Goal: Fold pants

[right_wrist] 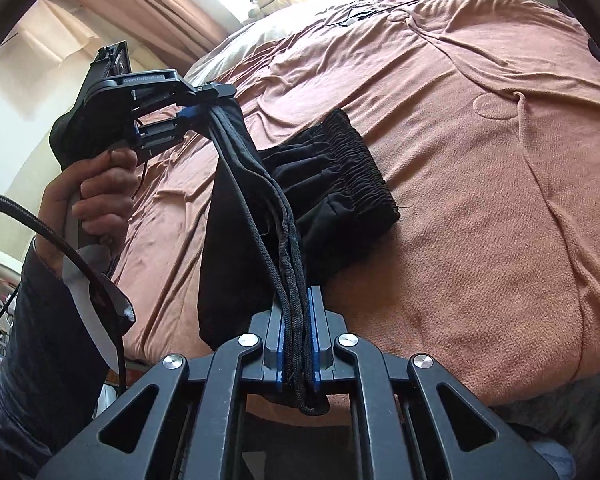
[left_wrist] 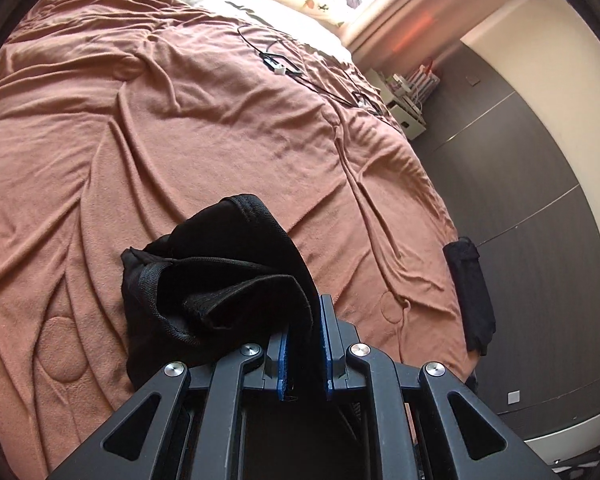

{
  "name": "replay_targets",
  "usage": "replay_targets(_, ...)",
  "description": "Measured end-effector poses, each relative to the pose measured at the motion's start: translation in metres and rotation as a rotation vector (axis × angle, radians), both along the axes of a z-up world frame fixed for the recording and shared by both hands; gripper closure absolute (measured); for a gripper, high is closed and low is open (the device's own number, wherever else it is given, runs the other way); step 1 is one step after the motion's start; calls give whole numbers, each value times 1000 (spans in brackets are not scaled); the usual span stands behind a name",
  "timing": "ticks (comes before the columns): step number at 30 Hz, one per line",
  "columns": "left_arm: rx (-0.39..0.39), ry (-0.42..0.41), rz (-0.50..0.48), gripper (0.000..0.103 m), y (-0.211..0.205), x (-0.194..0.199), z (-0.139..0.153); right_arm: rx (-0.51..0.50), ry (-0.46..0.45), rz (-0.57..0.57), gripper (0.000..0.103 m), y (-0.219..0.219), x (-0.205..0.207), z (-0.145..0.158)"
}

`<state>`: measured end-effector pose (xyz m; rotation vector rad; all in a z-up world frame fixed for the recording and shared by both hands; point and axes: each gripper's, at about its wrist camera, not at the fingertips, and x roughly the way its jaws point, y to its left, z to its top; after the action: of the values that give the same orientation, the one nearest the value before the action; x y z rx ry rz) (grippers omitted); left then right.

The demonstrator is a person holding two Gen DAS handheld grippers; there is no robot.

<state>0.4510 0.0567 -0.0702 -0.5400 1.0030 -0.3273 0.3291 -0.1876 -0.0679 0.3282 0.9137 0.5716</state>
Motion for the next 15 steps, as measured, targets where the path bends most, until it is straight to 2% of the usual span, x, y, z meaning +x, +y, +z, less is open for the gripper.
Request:
replay_targets(4, 22, 16, -18, 88, -16, 9, -7, 15, 21, -18, 97, -9, 0, -6)
replay_targets(6, 29, 29, -30, 83, -23, 14, -10, 23, 33, -31, 97, -14, 0, -10)
replay_targets(8, 20, 28, -39, 69, -27, 15, -12, 29, 42, -44, 97, -18, 2, -14)
replay_targets(9, 11, 25, -41, 65, -27, 15, -12, 29, 46, -48, 97, -19, 2, -15)
replay_targets(11, 8, 16, -42, 49, -27, 12, -11, 30, 55, -56, 97, -21, 3, -18)
replay_targets(15, 33, 13, -26, 45, -19, -1, -10, 29, 62, -61, 97, -22, 0, -21)
